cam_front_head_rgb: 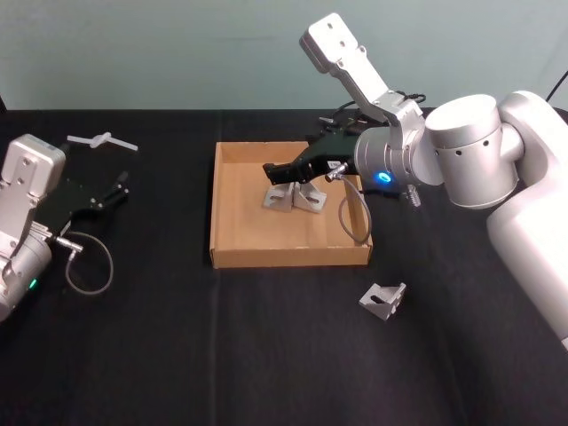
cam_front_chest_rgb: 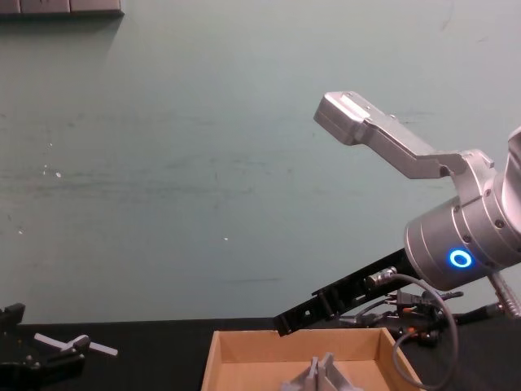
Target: Use one hand to pick up the angle iron from the table and place it into the box.
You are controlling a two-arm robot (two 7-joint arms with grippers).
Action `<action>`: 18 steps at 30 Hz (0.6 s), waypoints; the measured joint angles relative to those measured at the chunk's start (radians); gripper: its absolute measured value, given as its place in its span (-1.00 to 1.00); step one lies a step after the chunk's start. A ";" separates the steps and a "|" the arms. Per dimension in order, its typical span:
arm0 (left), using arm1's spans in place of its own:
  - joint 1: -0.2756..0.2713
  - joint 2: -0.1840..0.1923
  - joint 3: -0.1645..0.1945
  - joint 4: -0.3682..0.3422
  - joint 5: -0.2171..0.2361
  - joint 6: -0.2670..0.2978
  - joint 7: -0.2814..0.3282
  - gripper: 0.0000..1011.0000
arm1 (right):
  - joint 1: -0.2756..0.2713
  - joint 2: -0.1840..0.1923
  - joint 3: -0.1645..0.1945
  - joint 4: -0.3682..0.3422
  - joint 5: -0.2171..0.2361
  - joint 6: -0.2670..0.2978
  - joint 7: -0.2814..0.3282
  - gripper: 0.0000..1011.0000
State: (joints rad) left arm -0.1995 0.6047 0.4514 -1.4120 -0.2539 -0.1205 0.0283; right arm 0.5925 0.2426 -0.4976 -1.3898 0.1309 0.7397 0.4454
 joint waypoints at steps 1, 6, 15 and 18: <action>0.000 0.000 0.000 0.000 0.000 0.000 0.000 0.99 | 0.000 0.000 0.000 0.000 0.000 0.000 0.000 0.98; 0.000 0.000 0.000 0.000 0.000 0.000 0.000 0.99 | -0.014 0.009 0.003 -0.023 0.000 0.003 0.000 0.98; 0.000 0.000 0.000 0.000 0.000 0.000 0.000 0.99 | -0.122 0.091 0.035 -0.209 0.007 0.059 0.010 0.98; 0.000 0.000 0.000 0.000 0.000 0.000 0.000 0.99 | -0.160 0.119 0.050 -0.265 0.013 0.078 0.014 0.98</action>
State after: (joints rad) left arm -0.1995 0.6047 0.4514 -1.4120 -0.2539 -0.1206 0.0283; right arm 0.4329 0.3611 -0.4477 -1.6547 0.1439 0.8175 0.4591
